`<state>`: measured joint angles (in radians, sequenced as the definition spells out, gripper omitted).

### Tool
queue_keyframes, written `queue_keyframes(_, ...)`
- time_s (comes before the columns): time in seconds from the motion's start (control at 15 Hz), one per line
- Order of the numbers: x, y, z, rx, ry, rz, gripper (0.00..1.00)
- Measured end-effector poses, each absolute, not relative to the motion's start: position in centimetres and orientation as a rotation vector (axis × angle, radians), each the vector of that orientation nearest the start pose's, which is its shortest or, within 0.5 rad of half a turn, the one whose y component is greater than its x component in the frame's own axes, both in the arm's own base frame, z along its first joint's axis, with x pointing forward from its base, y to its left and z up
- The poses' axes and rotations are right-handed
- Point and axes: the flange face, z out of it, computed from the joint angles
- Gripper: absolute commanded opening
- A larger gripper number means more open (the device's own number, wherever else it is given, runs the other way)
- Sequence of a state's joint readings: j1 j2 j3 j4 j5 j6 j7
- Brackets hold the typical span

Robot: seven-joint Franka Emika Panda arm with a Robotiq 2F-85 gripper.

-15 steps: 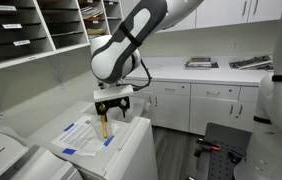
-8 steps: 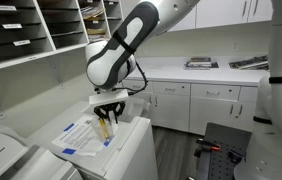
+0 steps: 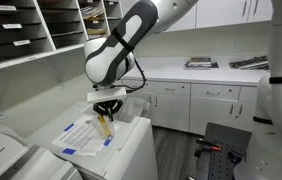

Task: Move the cup forward

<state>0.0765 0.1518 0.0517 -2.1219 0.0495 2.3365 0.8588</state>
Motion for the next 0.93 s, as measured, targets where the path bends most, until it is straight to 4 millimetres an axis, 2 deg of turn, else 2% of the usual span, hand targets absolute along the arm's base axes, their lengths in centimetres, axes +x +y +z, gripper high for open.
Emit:
queue_keyframes(0.4,58.8,5.9,36.3,-2.785,1.246,-0.122,0.01)
queue_keyframes(0.67,62.0,4.6,36.4,-2.729,1.334,-0.160,0.01)
queue_keyframes(0.93,65.4,4.5,35.7,-2.677,1.376,-0.176,0.01)
